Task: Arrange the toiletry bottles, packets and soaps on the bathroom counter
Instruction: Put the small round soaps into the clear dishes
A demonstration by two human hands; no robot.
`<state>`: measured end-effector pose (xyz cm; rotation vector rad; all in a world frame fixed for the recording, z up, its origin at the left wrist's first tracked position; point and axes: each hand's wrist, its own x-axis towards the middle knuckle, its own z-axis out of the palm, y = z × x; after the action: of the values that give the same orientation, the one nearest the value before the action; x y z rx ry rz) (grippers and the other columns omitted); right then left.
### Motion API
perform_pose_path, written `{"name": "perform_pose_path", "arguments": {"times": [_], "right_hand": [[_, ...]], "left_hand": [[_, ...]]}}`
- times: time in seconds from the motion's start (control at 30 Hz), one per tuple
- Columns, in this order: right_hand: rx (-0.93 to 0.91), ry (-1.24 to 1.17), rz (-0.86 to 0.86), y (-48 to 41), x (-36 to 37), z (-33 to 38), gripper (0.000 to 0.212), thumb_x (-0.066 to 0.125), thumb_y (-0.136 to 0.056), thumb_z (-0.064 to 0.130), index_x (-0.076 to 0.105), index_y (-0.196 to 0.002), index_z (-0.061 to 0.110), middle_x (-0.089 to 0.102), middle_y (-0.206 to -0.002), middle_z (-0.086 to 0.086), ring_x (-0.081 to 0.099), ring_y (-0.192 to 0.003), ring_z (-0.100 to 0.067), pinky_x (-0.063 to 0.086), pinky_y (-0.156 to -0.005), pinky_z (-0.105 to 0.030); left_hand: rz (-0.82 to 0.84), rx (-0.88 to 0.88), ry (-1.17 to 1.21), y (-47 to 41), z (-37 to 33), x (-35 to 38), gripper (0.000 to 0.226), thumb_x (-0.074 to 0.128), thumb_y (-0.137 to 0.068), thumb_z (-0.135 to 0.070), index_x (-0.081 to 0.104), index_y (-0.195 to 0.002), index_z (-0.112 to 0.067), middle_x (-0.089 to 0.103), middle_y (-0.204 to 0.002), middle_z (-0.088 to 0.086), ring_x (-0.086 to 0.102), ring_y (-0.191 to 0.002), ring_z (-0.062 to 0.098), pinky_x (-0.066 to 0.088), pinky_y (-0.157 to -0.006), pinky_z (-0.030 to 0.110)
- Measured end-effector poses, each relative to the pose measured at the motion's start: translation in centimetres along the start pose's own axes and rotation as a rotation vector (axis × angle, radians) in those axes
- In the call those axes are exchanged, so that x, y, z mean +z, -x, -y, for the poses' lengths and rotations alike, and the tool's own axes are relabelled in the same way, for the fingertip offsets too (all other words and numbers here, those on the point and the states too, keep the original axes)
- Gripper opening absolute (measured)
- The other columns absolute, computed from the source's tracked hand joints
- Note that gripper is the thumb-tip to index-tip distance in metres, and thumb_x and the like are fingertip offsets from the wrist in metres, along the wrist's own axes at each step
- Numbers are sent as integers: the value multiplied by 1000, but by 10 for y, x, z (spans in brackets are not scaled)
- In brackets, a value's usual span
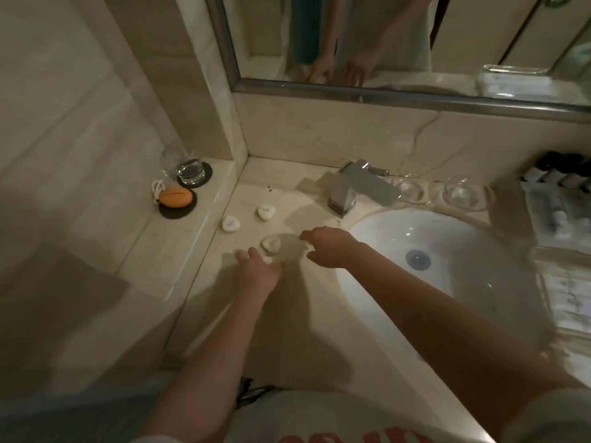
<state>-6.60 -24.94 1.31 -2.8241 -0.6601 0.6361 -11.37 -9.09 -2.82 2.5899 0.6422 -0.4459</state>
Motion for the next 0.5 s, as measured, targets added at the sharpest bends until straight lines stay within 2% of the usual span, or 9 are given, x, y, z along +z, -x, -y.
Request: {"name": "perform_pose_path", "arguments": {"times": [0.13,0.33,0.5], "right_hand": [[13,-7,-9,-25,0,7,50,49,-92,24,37,-140,20,51,-133,-6,50,-121,-26,44,-91,-33],[22,-69,18,-52,11,10,50,51,-90,20,40,-139,19,52,-133,-8,51,-119,-26,46,-93,-35],[-102,-3,11,-67,20,26,59,54,-89,25,31,-144,26,39,-142,-7,42,-125,-28,43,-97,-38]], "left_hand": [[-47,45,-59,-11,4,7,54,53,-89,-40,39,-126,-2,37,-133,17,52,-111,31,46,-88,37],[-12,82,76,-25,19,5,45,63,-84,-25,45,-120,-4,44,-126,14,54,-105,30,46,-87,35],[23,169,111,-36,49,-1,51,64,-83,-17,46,-131,-16,39,-134,6,47,-118,25,41,-102,33]]}}
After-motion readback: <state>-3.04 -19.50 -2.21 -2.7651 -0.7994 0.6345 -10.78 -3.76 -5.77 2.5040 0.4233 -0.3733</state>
